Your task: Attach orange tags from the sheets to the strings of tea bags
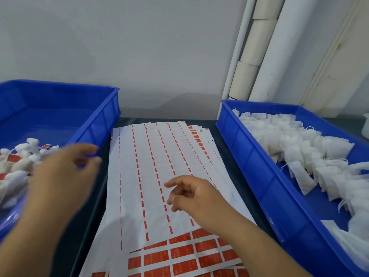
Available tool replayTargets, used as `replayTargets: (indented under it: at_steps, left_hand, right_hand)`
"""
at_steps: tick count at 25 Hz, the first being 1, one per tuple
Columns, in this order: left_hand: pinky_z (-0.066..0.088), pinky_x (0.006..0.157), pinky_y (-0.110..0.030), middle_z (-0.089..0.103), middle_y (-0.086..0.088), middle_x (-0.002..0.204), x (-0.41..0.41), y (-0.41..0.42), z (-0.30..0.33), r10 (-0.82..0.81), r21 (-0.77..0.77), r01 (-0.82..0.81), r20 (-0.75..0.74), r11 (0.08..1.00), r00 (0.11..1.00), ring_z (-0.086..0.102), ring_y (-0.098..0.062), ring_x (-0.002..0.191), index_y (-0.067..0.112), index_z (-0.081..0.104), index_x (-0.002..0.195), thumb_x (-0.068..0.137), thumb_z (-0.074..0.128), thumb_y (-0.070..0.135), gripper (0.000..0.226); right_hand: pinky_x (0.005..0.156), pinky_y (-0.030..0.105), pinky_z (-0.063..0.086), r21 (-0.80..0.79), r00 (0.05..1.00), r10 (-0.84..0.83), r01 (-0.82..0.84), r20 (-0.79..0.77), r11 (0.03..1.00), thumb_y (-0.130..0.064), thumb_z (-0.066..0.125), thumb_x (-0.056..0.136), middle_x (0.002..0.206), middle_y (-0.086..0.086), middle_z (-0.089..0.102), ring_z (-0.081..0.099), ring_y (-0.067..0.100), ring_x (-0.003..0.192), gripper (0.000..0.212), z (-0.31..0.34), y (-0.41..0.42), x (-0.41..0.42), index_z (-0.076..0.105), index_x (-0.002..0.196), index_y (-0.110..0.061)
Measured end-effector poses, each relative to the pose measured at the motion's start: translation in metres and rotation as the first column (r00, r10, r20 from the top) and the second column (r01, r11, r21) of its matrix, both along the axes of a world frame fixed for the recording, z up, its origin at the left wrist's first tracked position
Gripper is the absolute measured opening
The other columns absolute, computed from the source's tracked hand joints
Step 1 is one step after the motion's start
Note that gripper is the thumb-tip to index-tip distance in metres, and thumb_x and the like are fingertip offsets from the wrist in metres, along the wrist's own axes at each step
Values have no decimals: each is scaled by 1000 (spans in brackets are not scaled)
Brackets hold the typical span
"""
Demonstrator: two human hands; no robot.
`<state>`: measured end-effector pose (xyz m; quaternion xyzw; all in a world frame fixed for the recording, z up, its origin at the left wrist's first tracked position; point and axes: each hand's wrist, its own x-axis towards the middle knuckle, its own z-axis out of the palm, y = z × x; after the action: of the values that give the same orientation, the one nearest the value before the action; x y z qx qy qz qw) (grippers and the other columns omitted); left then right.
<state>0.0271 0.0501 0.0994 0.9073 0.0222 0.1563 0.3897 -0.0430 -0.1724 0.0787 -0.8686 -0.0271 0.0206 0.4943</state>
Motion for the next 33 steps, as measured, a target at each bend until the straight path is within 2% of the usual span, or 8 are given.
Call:
replayTargets:
  at_steps: [4,7,10,14,17,22,27,33]
  left_hand:
    - [51,84,-22,59,17,109,-32,-65,-43,-359,167,386,-172,907,918,56,1,89,40,53,118,87,58,38,32]
    - [41,99,-22,49,22,132,-40,-92,-64,-374,239,453,-312,859,873,51,-1,114,45,49,121,88,54,46,34]
    - [33,106,-22,42,25,138,-50,-108,-75,-400,287,491,-321,823,858,43,0,123,44,46,126,89,50,50,37]
    - [25,110,-24,37,25,142,-51,-114,-83,-419,345,523,-333,780,845,36,-1,129,43,44,131,90,48,51,41]
    - [24,111,-25,37,25,142,-50,-118,-87,-422,389,527,-327,755,846,34,0,130,42,43,131,90,47,52,43]
    - [23,112,-25,36,25,142,-51,-123,-91,-421,422,524,-317,739,850,33,0,131,42,42,131,89,46,55,44]
    - [23,112,-27,35,26,143,-52,-125,-91,-437,416,536,-314,735,843,32,-1,131,42,43,129,88,44,59,45]
    - [25,111,-26,36,25,142,-56,-120,-83,-453,364,540,-301,759,839,35,-1,130,43,43,129,88,45,59,44]
  right_hand:
    - [68,9,52,-73,994,-73,79,86,994,-25,57,90,91,-27,63,63,-7,81,24,47,-33,-14,58,89,-49]
    - [66,15,54,-209,973,-219,231,78,950,-15,54,92,87,-22,66,65,-4,79,33,68,-88,-8,60,86,-47]
    - [82,31,52,-595,881,-474,385,9,705,-10,45,95,110,-4,64,63,17,95,26,54,-173,19,65,107,-22]
    - [88,30,46,-923,716,-669,94,-198,374,-23,53,92,131,14,46,54,26,109,47,9,-265,28,41,136,-13]
    - [87,29,46,-890,681,-662,33,-314,456,-31,64,86,129,11,51,54,24,111,62,-20,-294,21,36,138,-12]
    - [79,28,45,-870,704,-688,215,-176,443,-23,63,85,113,12,64,60,26,104,33,-26,-301,17,62,114,-8]
    - [51,27,41,-548,577,-816,672,-35,498,-9,63,78,83,15,62,60,26,67,46,-8,-288,27,41,118,-3]
    - [66,37,45,-411,580,-811,759,74,505,1,55,84,120,17,56,53,29,93,51,64,-218,31,45,133,-10]
